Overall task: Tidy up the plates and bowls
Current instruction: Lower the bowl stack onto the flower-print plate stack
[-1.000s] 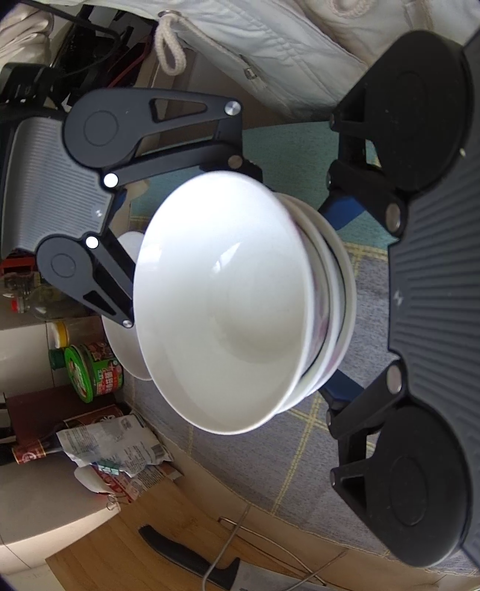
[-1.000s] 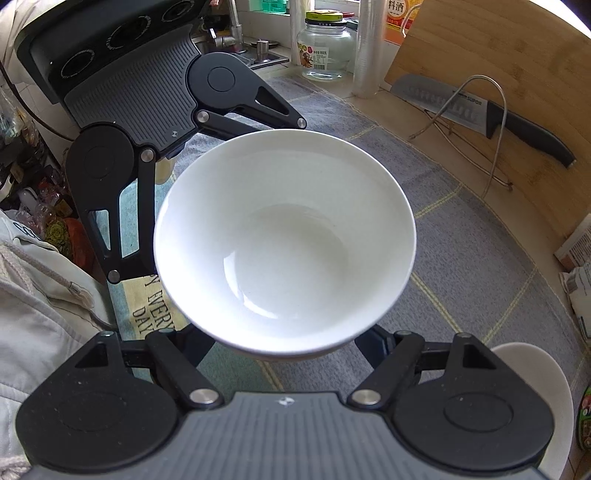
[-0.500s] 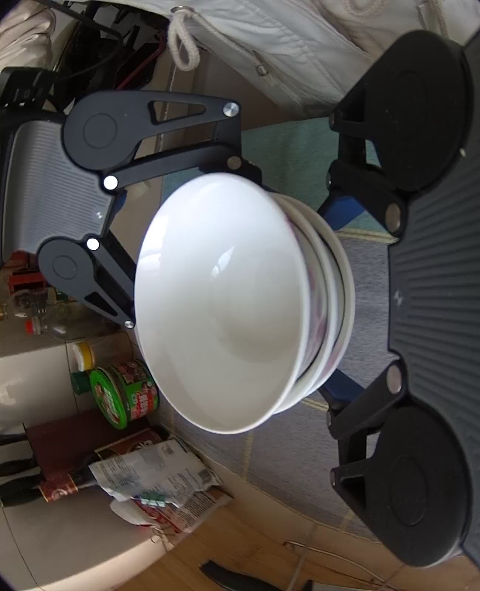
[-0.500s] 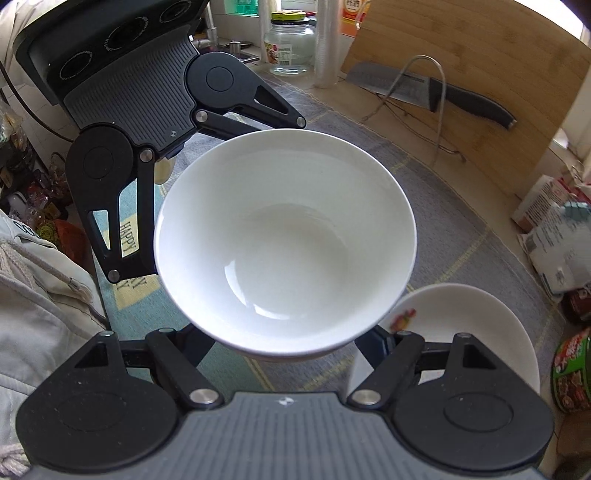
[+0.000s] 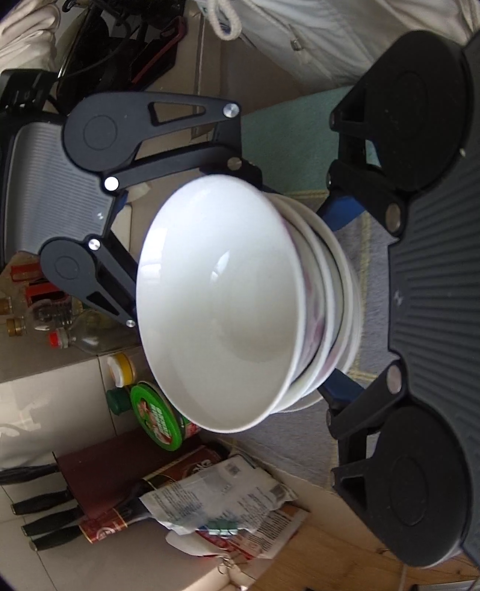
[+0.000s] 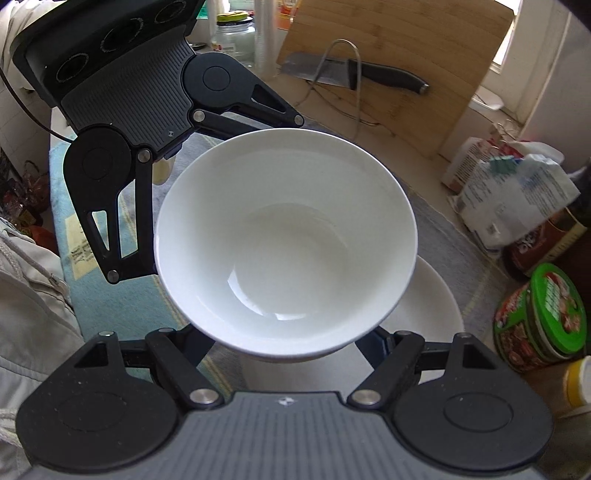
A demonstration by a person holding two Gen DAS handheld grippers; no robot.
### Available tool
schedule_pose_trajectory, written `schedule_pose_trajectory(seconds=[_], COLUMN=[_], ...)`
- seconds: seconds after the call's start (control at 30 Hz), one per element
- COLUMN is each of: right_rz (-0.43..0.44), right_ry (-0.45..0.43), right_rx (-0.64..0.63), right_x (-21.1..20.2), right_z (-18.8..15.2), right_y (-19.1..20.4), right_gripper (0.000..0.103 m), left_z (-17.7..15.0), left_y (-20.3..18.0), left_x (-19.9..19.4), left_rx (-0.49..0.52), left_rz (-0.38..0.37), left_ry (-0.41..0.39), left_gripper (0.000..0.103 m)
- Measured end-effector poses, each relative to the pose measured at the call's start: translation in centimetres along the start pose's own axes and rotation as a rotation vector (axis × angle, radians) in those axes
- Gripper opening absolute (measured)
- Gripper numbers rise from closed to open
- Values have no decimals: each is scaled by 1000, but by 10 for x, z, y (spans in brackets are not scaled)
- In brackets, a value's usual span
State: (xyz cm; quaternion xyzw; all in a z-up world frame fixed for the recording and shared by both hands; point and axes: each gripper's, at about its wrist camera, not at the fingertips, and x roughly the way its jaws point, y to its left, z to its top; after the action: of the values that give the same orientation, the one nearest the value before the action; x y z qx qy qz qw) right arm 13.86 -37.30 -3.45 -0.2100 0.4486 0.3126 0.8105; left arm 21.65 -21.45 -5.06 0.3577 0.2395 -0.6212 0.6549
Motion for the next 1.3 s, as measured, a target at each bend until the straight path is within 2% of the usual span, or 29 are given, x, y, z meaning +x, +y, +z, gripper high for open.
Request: schedule_pose_trajectory(seconds=[0.23, 0.57, 1.3], right_rz=[-30, -24, -4], right_ry=[22, 37, 61], right_rx=[12, 38, 58], right_x=[2, 8, 17], right_z=[-12, -20, -22], right_y=[-27, -49, -59], right_gripper=[84, 84, 84], left_z=[16, 25, 23], left_y=[10, 16, 18], left_x=[27, 47, 54], left_rx=[9, -4, -27], left_rz=[-9, -22, -41], left_ry=[2, 5, 18], left_gripper=[80, 80, 80])
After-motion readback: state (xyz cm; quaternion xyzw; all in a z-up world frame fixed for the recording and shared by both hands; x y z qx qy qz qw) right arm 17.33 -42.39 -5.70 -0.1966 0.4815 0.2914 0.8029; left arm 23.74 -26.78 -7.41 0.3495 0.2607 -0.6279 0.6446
